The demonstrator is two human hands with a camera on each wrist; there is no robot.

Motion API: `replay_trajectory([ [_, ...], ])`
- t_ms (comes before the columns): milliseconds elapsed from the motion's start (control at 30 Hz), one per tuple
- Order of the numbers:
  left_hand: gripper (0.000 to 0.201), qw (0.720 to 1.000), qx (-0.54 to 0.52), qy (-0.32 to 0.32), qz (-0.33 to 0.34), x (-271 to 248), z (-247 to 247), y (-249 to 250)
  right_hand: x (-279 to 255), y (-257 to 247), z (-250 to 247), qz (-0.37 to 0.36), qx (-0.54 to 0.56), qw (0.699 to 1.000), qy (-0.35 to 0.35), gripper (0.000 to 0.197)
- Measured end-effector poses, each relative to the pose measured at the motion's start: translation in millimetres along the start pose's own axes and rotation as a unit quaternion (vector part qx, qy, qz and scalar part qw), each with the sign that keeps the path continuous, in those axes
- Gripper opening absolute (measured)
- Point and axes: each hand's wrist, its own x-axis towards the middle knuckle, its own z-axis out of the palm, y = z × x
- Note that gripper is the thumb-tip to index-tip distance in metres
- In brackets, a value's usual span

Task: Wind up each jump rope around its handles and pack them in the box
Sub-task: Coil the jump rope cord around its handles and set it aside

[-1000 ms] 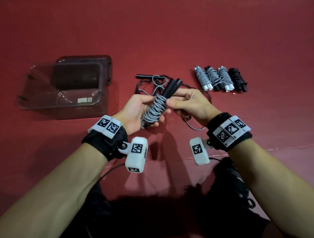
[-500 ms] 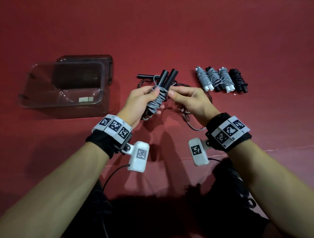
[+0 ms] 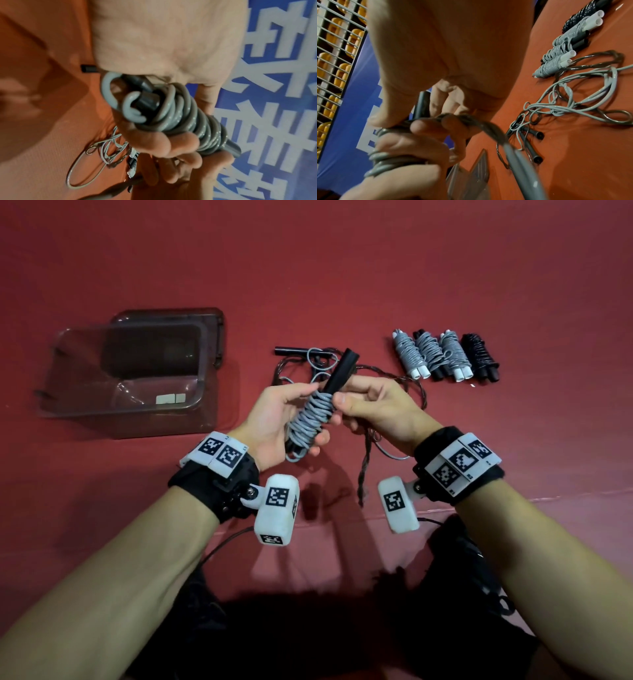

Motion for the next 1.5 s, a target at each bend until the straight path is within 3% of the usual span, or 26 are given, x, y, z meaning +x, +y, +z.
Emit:
replay_trajectory([
  [100, 0.04, 0.987, 0.082, 0.103, 0.09, 14.2, 0.8, -8.2, 3.6, -0.6, 1.0, 0.004, -0.048, 0.992, 0.115, 0.023],
  [167, 0.031, 0.945, 0.192, 0.178, 0.196, 18.9, 0.1, -14.2, 4.9, 0.7, -0.3, 0.018, -0.071, 0.977, 0.2, 0.033],
  [233, 0.027, 0.909, 0.283, 0.177, 0.248, 18.6, -0.5, -17.5, 5.0, 2.1, -1.5, 0.024, -0.071, 0.965, 0.252, 0.048],
  [367, 0.036, 0.897, 0.314, 0.188, 0.249, 17.3, -2.7, -16.5, 6.1, 0.9, 2.5, 0.045, -0.12, 0.954, 0.272, 0.055],
  [500, 0.03, 0.9, 0.294, 0.235, 0.222, 12.9, -3.3, -9.0, 5.4, 1.5, 5.8, 0.011, -0.121, 0.972, 0.204, 0.033],
  [700, 0.027, 0.935, 0.166, 0.227, 0.216, 14.7, -3.2, -13.5, 6.9, 3.2, 5.4, 0.01, -0.134, 0.976, 0.174, 0.02],
  [833, 0.022, 0.948, 0.061, 0.237, 0.203, 17.9, -0.6, -15.0, 6.9, 3.3, 2.8, 0.028, -0.031, 0.993, 0.107, 0.014],
  [967, 0.025, 0.972, 0.013, 0.169, 0.164, 9.1, 7.9, -2.9, 8.2, -4.9, 0.7, 0.041, 0.002, 0.992, 0.116, 0.01],
  [1067, 0.031, 0.996, -0.025, 0.063, 0.064, 2.6, 12.1, 9.0, 2.0, -12.4, -3.3, 0.022, -0.01, 0.998, 0.065, 0.025],
  [1167, 0.034, 1.0, -0.015, -0.004, -0.002, -1.5, 14.1, 13.7, -0.8, -11.2, -2.9, -0.006, 0.007, 0.999, 0.044, 0.022],
  [1267, 0.037, 0.991, 0.076, 0.097, 0.054, 12.2, 11.0, 4.4, -1.0, -10.0, 0.2, -0.005, -0.024, 0.995, 0.096, 0.012],
  [1333, 0.023, 0.95, 0.183, 0.19, 0.168, 20.5, 6.1, -4.6, -0.4, -8.1, -0.2, 0.015, -0.027, 0.989, 0.148, 0.019],
  [1367, 0.018, 0.927, 0.232, 0.206, 0.211, 19.9, 3.7, -6.7, 1.5, -5.9, -1.0, 0.029, -0.021, 0.983, 0.177, 0.027],
  [1433, 0.033, 0.91, 0.297, 0.164, 0.236, 14.4, 0.9, -8.5, 5.7, -3.1, -1.4, 0.059, -0.007, 0.97, 0.238, 0.044],
  [1500, 0.071, 0.914, 0.325, 0.099, 0.22, 9.1, -0.1, -6.2, 8.8, -2.4, -2.0, 0.081, 0.0, 0.958, 0.274, 0.054],
])
